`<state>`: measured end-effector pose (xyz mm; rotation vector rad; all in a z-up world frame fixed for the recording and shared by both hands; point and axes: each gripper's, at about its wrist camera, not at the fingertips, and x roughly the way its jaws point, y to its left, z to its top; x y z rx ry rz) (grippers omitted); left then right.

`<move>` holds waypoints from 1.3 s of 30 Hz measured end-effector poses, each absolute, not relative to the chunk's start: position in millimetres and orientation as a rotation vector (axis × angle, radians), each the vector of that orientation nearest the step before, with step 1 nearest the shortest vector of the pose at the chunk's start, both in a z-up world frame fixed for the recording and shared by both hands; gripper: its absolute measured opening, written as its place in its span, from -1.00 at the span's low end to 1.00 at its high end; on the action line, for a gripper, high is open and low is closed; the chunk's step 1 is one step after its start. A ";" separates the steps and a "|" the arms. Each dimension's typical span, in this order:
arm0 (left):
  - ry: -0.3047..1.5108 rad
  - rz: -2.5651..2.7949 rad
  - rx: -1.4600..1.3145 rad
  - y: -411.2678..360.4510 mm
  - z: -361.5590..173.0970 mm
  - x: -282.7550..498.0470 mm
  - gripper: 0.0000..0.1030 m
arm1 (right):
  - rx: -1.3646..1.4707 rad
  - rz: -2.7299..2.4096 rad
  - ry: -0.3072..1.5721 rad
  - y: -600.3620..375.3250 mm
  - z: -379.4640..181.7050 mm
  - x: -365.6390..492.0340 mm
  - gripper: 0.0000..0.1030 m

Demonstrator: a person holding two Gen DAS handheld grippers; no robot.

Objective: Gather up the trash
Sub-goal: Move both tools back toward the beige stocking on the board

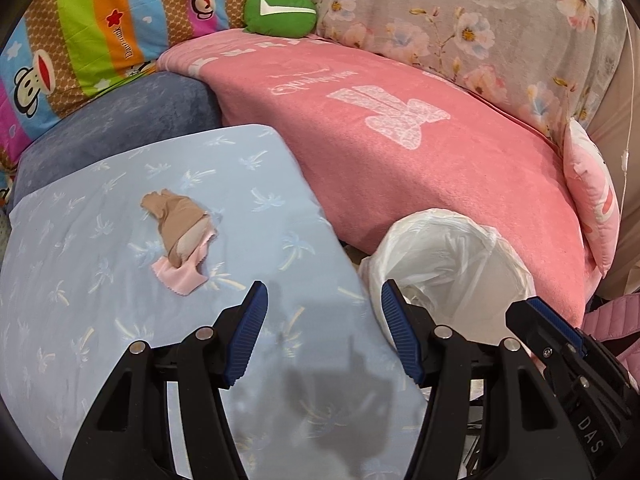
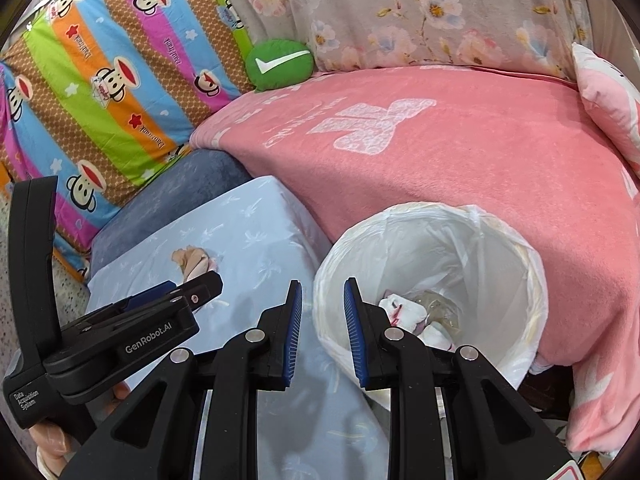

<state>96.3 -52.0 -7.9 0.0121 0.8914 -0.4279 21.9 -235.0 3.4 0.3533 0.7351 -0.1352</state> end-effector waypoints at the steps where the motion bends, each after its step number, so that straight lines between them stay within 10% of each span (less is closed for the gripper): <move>1: 0.894 -0.422 0.008 -48.3 -9.4 97.7 0.10 | 0.349 -0.130 0.740 -231.7 2.3 23.9 -0.56; 39: 1.002 -0.133 -0.152 127.8 -74.3 184.3 0.43 | 0.268 0.101 0.989 -74.7 -95.3 174.2 -0.36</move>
